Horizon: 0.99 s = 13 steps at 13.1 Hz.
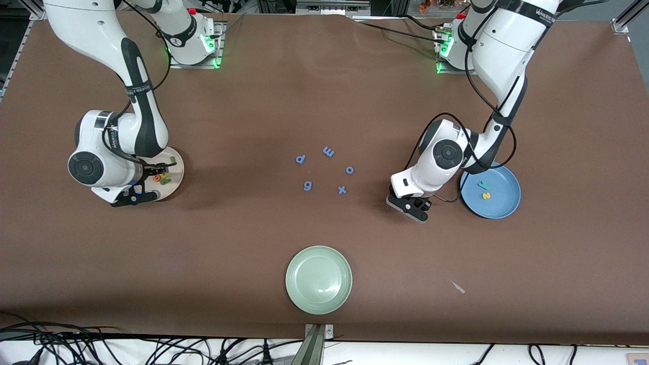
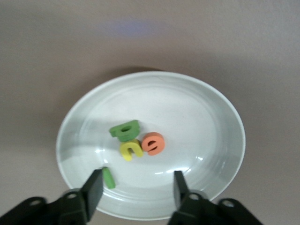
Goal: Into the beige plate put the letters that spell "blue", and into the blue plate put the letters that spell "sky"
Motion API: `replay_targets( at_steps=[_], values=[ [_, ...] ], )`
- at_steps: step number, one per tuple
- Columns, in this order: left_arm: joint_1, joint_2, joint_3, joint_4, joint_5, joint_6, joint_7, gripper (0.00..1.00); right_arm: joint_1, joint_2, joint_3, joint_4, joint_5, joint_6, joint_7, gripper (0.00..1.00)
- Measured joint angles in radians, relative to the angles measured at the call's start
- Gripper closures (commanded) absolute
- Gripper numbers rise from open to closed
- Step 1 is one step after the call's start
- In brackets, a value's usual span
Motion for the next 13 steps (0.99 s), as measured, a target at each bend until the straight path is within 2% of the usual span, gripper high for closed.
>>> replay_targets(
  at_steps=[3,5,7,9,10,11,12,13],
  values=[
    [0.042,-0.026,0.011,0.009,0.000,-0.018,0.001,0.91,0.012,-0.011,0.016,0.120,0.053,-0.152,0.028,0.00],
    [0.138,-0.106,0.001,-0.007,0.000,-0.129,0.036,0.90,0.016,-0.015,0.018,0.199,0.077,-0.240,0.037,0.00],
    [0.253,-0.222,-0.021,-0.077,0.000,-0.226,0.120,0.89,0.016,-0.016,0.021,0.257,0.080,-0.307,0.037,0.00],
    [0.344,-0.347,-0.027,-0.189,0.000,-0.279,0.220,0.88,0.017,-0.016,0.025,0.312,0.080,-0.370,0.037,0.00],
    [0.376,-0.404,-0.028,-0.249,0.000,-0.299,0.252,0.78,0.020,-0.017,0.026,0.344,0.080,-0.410,0.037,0.00],
    [0.402,-0.450,-0.028,-0.302,0.000,-0.309,0.271,0.47,0.029,-0.020,0.026,0.372,0.080,-0.441,0.037,0.00],
    [0.422,-0.480,-0.029,-0.342,0.000,-0.311,0.278,0.00,0.040,-0.027,0.026,0.389,0.080,-0.457,0.042,0.00],
    [0.436,-0.495,-0.029,-0.366,0.000,-0.311,0.280,0.00,0.047,-0.040,0.030,0.397,0.080,-0.464,0.061,0.00]
  ],
)
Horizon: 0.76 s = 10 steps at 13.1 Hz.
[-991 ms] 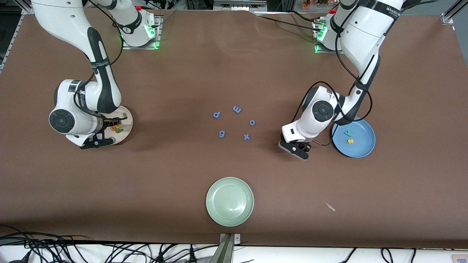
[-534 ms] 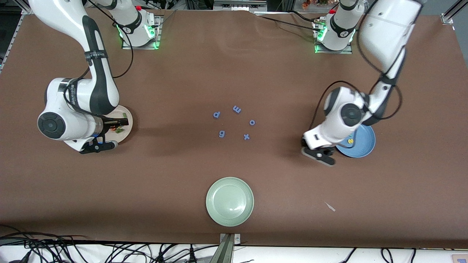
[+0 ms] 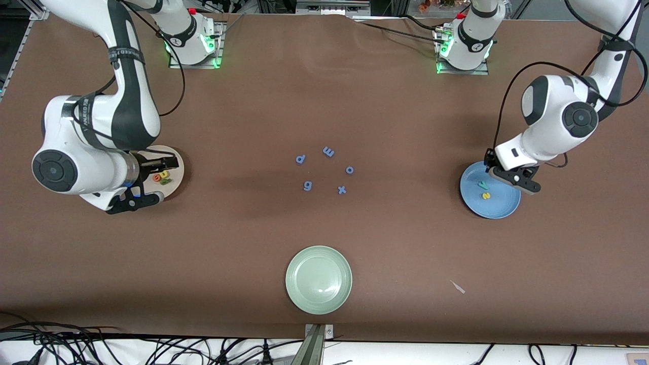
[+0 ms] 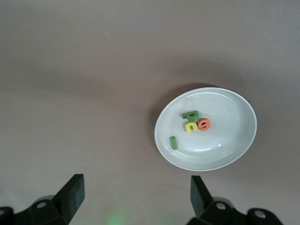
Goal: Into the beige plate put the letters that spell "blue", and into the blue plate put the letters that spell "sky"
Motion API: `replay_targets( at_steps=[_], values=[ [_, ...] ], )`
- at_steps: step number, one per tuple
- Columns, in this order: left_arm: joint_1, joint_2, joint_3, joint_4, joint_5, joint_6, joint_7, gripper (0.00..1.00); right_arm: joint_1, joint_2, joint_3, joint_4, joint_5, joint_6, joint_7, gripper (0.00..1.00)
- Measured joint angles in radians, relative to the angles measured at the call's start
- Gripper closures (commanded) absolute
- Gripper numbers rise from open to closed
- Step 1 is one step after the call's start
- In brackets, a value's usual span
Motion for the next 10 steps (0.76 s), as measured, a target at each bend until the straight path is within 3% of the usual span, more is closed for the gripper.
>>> replay_targets(
  at_steps=[2,4,6,8,10],
  values=[
    [0.013,-0.003,0.000,-0.014,0.000,0.000,0.000,0.00,-0.031,-0.051,0.053,-0.009,-0.008,-0.009,0.068,0.00],
    [0.016,-0.003,-0.001,-0.014,0.000,0.000,0.000,0.00,-0.133,-0.131,0.180,-0.049,-0.055,-0.008,0.114,0.00],
    [0.016,-0.008,-0.002,-0.014,0.000,-0.016,0.000,0.00,-0.210,-0.225,0.263,-0.099,-0.084,-0.004,0.149,0.00],
    [0.016,-0.035,-0.004,-0.006,0.000,-0.020,-0.001,0.00,-0.289,-0.318,0.316,-0.125,-0.100,-0.015,0.152,0.00],
    [0.016,-0.100,-0.022,0.029,0.000,-0.063,-0.001,0.00,-0.338,-0.403,0.327,-0.129,-0.133,-0.042,0.152,0.00]
  ],
)
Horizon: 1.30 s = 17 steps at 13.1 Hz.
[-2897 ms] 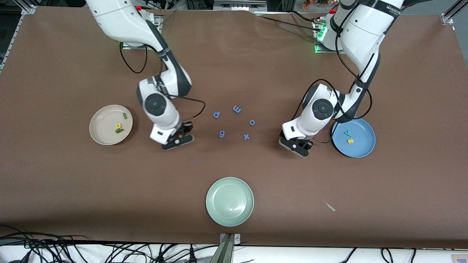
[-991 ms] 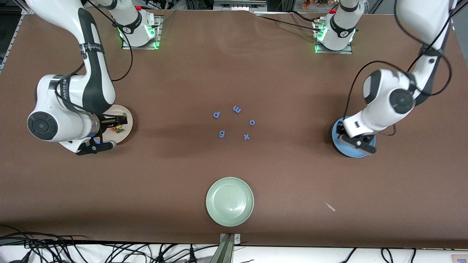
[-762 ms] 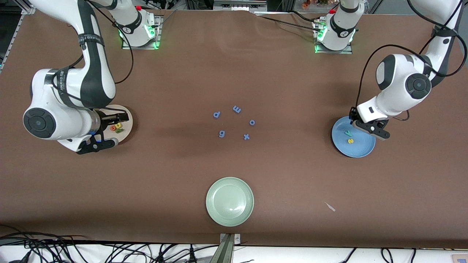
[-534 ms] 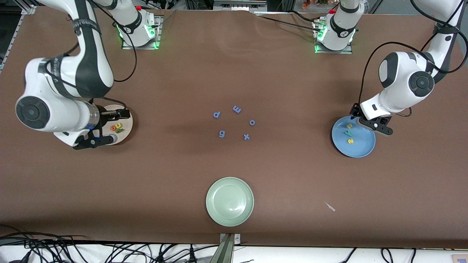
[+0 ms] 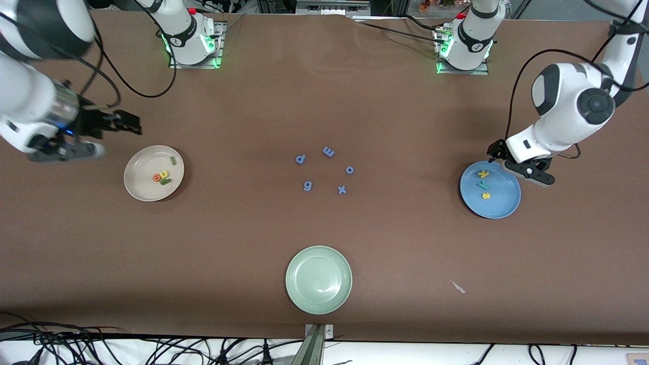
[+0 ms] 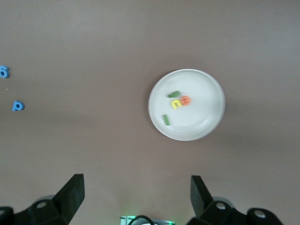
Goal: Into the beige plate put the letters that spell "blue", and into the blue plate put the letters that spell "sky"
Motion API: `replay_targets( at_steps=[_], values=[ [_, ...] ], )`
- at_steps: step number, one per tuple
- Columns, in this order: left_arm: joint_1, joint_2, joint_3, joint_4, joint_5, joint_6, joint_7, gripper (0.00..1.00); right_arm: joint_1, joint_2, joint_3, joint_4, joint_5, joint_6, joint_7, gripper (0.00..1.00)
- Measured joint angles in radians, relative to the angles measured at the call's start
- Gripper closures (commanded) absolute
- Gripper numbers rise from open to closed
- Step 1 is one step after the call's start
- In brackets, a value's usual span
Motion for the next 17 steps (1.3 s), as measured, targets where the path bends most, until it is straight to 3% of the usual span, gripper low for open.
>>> replay_targets(
  at_steps=[3,5,7,10,13,17],
  values=[
    [-0.004,-0.140,-0.042,0.077,0.000,-0.148,-0.039,0.00,-0.020,-0.084,0.001,0.014,-0.026,-0.023,-0.001,0.00],
    [-0.004,-0.212,-0.044,0.171,0.000,-0.333,-0.090,0.00,-0.020,-0.093,0.007,0.017,-0.027,-0.038,0.000,0.00],
    [-0.004,-0.226,-0.043,0.334,0.000,-0.565,-0.172,0.00,-0.019,-0.081,0.013,0.002,-0.027,-0.035,0.000,0.00],
    [-0.051,-0.191,0.009,0.533,-0.005,-0.761,-0.278,0.00,-0.016,-0.065,0.014,0.002,-0.028,-0.025,0.000,0.00],
    [-0.118,-0.111,0.105,0.621,-0.066,-0.805,-0.352,0.00,-0.018,-0.036,0.011,0.042,-0.030,-0.036,0.000,0.00],
    [-0.158,-0.056,0.128,0.656,-0.072,-0.807,-0.391,0.00,-0.018,-0.006,0.011,0.077,-0.030,-0.048,0.000,0.00]
  ],
)
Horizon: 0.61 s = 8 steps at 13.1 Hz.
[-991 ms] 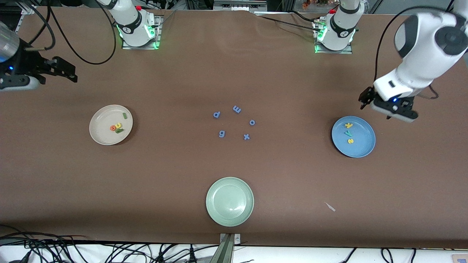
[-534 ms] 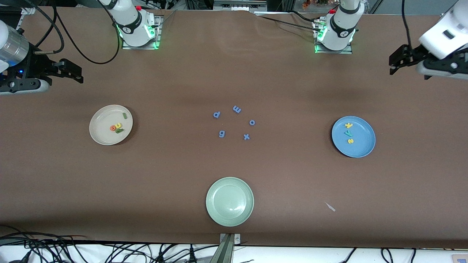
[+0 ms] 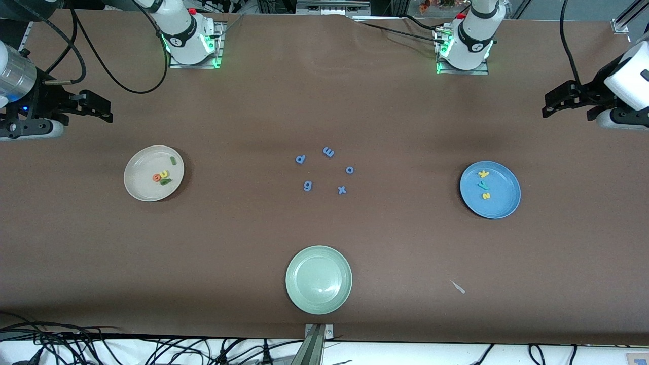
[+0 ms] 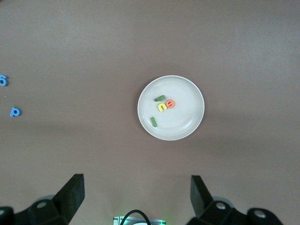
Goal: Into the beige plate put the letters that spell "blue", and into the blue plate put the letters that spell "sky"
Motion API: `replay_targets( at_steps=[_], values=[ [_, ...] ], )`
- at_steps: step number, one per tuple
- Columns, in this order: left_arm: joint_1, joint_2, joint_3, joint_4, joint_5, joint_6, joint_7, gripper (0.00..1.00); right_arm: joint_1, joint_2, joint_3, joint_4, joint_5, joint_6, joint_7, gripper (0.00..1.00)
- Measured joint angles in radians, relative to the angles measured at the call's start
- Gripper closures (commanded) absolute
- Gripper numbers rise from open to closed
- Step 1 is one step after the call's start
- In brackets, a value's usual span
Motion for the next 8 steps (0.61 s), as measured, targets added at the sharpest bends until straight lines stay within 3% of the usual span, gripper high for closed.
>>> replay_targets(
  at_steps=[3,8],
  values=[
    [-0.069,0.001,0.053,0.012,0.000,-0.005,-0.053,0.00,0.000,0.000,0.000,0.002,0.000,-0.002,0.002,0.00],
    [-0.073,0.001,0.061,0.014,0.000,-0.006,-0.055,0.00,0.000,0.000,0.000,0.002,0.000,-0.003,0.002,0.00]
  ],
)
